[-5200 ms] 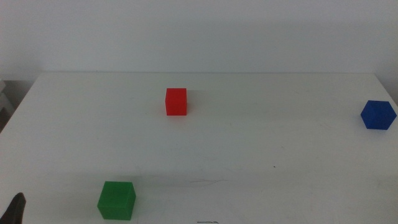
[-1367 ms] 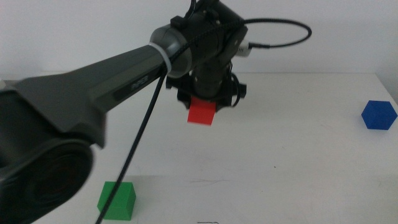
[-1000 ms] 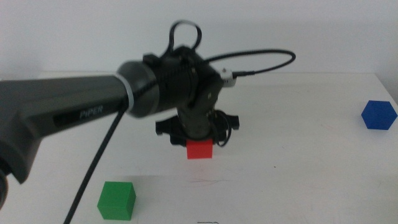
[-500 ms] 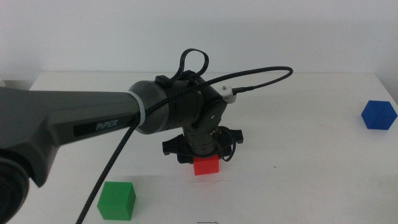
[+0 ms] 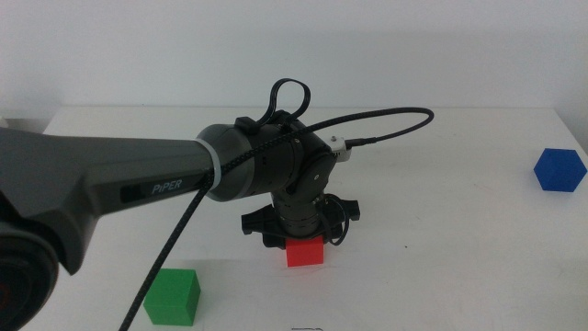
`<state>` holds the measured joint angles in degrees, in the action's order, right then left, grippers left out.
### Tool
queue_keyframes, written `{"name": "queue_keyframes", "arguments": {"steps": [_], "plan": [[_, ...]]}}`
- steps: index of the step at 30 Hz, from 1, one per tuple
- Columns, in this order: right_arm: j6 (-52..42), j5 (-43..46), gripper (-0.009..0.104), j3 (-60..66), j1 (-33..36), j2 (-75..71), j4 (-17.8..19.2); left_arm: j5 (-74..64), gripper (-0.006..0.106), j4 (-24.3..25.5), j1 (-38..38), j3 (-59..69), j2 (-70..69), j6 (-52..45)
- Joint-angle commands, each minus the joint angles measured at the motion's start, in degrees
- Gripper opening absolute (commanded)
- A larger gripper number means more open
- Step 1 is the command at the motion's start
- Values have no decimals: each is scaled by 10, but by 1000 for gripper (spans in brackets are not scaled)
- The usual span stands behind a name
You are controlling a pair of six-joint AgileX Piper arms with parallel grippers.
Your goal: Stack red cubes first, then green, then blue cubes in a specific spot.
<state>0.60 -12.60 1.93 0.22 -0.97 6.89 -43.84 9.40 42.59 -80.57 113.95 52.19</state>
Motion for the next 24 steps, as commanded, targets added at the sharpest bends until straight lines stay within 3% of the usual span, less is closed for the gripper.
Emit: {"name": "queue_keyframes", "arguments": {"steps": [1,10,14,20,24], "plan": [[-6,42,94,-13,1,-9,6,9,-2,-1,3,-12,-27,-1],[-6,42,94,-13,1,-9,6,3,-1,0,3,-12,-27,-25],[-6,42,94,-13,1,-9,6,-4,5,1,3,-12,-27,-29],[-6,42,94,-13,1,-9,6,2,36,10,3,-12,-27,-36],[-6,42,94,-13,1,-9,6,8,63,10,3,-12,-27,-55]]}}
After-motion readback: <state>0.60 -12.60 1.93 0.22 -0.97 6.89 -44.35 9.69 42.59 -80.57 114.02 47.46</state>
